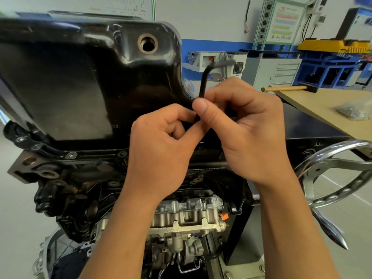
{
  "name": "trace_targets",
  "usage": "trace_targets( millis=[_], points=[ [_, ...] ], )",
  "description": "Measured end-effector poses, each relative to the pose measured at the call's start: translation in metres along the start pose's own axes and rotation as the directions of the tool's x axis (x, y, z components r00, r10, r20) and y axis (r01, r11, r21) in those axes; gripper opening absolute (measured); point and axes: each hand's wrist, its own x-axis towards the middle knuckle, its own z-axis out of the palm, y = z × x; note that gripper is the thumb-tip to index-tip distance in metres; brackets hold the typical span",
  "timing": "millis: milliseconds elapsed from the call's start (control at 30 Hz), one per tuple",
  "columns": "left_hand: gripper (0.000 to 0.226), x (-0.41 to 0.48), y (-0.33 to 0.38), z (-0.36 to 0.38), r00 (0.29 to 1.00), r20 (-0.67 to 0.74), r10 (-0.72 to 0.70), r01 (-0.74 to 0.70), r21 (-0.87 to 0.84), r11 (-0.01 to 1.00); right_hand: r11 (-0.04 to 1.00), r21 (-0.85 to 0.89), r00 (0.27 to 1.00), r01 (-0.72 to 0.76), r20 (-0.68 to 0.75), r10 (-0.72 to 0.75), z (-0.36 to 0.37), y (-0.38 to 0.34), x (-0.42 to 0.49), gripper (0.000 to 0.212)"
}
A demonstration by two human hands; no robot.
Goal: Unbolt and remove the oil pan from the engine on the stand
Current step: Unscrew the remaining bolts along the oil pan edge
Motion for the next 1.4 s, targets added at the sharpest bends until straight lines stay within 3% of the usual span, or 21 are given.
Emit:
trace_targets(
  millis=[133,300,433,533,633,733,933,1033,1133,1300,1400],
  points=[
    [0.018,-0.001,0.001,-0.007,0.989,0.149,0.017,-0.014,-0.019,1.000,0.999,-0.038,0.996,-0.009,0.087,0.012,-0.004,0.001,-0.001,0.009],
    [0.010,0.000,0.002,-0.005,0.999,0.018,0.029,-0.030,0.011,1.000,1.000,0.022,1.000,-0.012,-0.004,0.012,0.002,-0.001,-0.001,0.010],
    [0.019,0.000,0.000,0.002,0.999,-0.053,0.013,-0.012,0.020,1.000,0.998,0.062,0.997,-0.018,-0.067,0.022,0.006,-0.002,-0.001,0.014],
    [0.009,0.000,0.001,0.000,0.998,0.058,0.004,-0.004,-0.009,1.000,0.999,0.030,1.000,-0.021,0.019,0.020,0.002,-0.001,-0.001,0.009],
    [0.018,-0.002,0.001,-0.005,0.987,0.161,0.020,-0.019,-0.008,1.000,1.000,-0.006,0.996,-0.027,0.085,0.028,-0.003,-0.001,-0.001,0.015],
    [0.015,-0.001,0.002,-0.006,0.996,0.092,0.022,-0.022,0.003,1.000,0.999,-0.022,0.996,-0.027,0.090,0.029,-0.001,0.000,-0.001,0.015],
    [0.014,0.000,0.001,0.000,0.999,-0.033,0.011,-0.011,0.002,1.000,0.999,0.053,0.998,-0.007,-0.065,0.010,0.005,-0.001,-0.001,0.011],
    [0.005,0.000,0.000,-0.003,0.999,0.036,-0.004,0.005,-0.040,0.999,1.000,0.018,1.000,-0.001,-0.010,0.001,0.002,0.001,-0.001,0.004],
    [0.017,-0.001,0.001,-0.005,0.990,0.135,0.030,-0.028,-0.021,0.999,1.000,-0.013,0.997,-0.008,0.072,0.009,-0.003,0.002,0.000,0.012],
    [0.008,0.000,0.003,-0.003,0.999,0.013,0.031,-0.031,-0.012,0.999,1.000,0.028,1.000,-0.002,0.027,0.001,0.000,0.001,0.000,0.010],
    [0.018,0.001,0.000,-0.001,0.999,-0.041,0.021,-0.021,-0.006,1.000,0.997,0.071,0.999,0.011,-0.037,-0.008,0.003,0.000,0.000,0.013]
  ],
)
